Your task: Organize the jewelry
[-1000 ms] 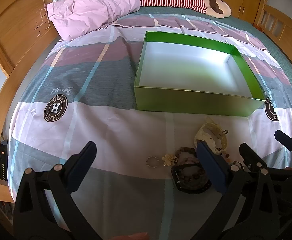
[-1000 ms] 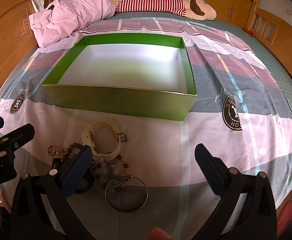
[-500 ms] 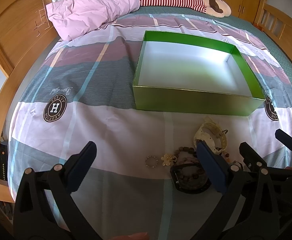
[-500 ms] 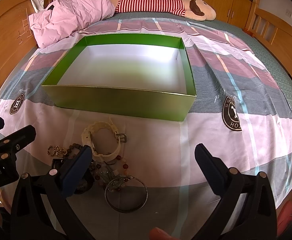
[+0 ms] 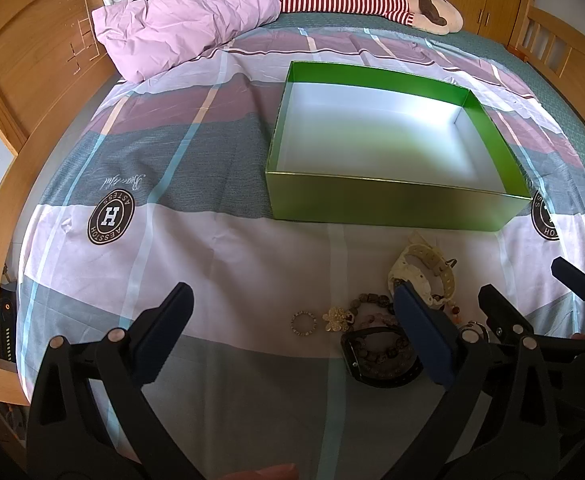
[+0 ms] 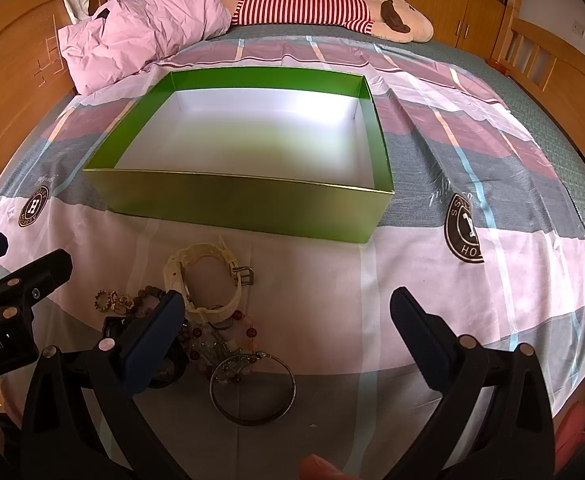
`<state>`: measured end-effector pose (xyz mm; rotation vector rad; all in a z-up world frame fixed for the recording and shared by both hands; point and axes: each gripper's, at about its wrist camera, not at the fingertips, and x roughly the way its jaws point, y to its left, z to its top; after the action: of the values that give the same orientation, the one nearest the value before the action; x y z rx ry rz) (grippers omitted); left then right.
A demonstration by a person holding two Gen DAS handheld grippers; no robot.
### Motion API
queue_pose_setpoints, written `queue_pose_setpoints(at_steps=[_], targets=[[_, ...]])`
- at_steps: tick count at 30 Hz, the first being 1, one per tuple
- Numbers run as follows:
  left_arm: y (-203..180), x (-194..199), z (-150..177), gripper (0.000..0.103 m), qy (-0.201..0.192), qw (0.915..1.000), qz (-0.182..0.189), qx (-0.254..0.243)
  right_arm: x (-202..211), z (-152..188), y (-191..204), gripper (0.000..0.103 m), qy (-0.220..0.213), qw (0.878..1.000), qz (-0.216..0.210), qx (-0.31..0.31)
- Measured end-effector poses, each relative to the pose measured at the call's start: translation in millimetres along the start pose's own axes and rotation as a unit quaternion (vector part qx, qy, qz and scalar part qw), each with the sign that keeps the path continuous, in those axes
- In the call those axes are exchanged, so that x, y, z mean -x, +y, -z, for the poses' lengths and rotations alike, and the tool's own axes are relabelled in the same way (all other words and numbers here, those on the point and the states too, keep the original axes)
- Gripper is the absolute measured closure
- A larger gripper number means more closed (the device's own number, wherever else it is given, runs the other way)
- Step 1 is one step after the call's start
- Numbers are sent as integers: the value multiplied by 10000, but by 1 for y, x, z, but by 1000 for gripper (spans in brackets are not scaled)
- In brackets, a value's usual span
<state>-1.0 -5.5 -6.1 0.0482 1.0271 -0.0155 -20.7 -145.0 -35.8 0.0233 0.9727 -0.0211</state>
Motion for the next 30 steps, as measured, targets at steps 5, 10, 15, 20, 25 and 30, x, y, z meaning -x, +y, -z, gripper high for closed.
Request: queue_pose_setpoints(at_steps=[5,10,15,20,25,30], targets=[[0,-2,0,2,32,10000,-14,-4,0,0,0,1,-2,10000,4,1],[-1,-2,0,2,34,10000,-17,-6,0,0,1,1,-1,10000,5,-2],[-1,-2,0,2,34,10000,-18,-6,1,0,1,1,-3,10000,7,-2],[-1,-2,0,2,33,10000,-20,-6,1,0,1,1,-3,10000,7,-1],[-1,-2,0,2,33,10000,-20,-9,0,0,1,1,-3,10000,9,0],[-1,-2,0,2,34,10000,-27,-8,0,0,1,1,-4,10000,9,1]])
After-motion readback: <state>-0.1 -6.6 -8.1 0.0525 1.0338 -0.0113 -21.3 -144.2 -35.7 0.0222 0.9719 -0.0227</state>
